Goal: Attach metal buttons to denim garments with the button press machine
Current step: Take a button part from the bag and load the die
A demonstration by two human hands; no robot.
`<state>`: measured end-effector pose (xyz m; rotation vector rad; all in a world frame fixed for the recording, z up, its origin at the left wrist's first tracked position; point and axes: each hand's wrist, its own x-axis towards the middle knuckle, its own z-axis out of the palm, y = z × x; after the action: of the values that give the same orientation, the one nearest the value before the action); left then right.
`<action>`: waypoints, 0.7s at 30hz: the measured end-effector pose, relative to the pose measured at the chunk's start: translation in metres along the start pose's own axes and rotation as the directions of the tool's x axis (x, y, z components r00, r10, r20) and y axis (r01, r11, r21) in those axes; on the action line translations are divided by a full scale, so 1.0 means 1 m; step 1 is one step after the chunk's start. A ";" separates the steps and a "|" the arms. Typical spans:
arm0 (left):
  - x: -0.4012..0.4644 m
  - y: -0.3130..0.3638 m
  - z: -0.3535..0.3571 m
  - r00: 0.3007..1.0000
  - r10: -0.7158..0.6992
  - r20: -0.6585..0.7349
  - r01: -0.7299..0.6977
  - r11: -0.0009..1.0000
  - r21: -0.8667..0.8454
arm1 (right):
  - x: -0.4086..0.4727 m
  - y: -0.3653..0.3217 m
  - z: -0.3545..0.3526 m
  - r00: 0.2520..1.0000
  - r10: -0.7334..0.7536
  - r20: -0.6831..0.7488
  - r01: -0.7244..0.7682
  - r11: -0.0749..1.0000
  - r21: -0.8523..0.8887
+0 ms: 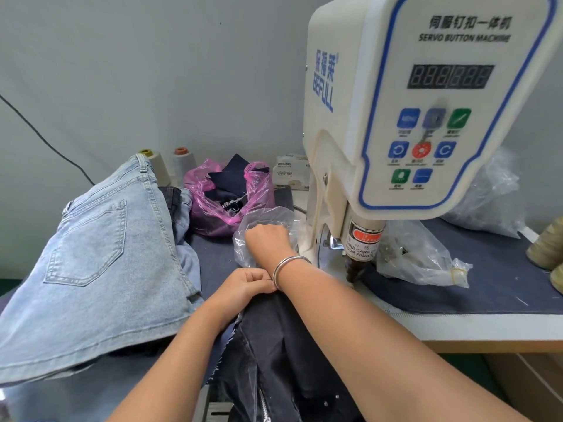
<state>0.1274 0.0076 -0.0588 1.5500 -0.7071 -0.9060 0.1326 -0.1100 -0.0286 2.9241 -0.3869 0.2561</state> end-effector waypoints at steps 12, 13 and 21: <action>-0.002 0.004 0.002 0.999 -0.021 -0.027 0.021 1.000 0.018 | 0.011 -0.001 0.004 0.999 0.035 -0.014 -0.035 0.999 -0.017; -0.002 0.003 0.001 0.999 -0.026 -0.037 0.027 1.000 0.013 | 0.012 -0.002 0.004 0.999 0.035 -0.009 -0.035 0.999 -0.021; -0.003 0.006 0.001 1.000 -0.023 -0.020 0.022 0.999 -0.041 | 0.011 -0.003 0.002 1.000 0.000 0.006 0.000 0.999 -0.041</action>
<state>0.1247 0.0086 -0.0524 1.5319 -0.6545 -0.9149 0.1442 -0.1102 -0.0284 2.8856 -0.3888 0.2363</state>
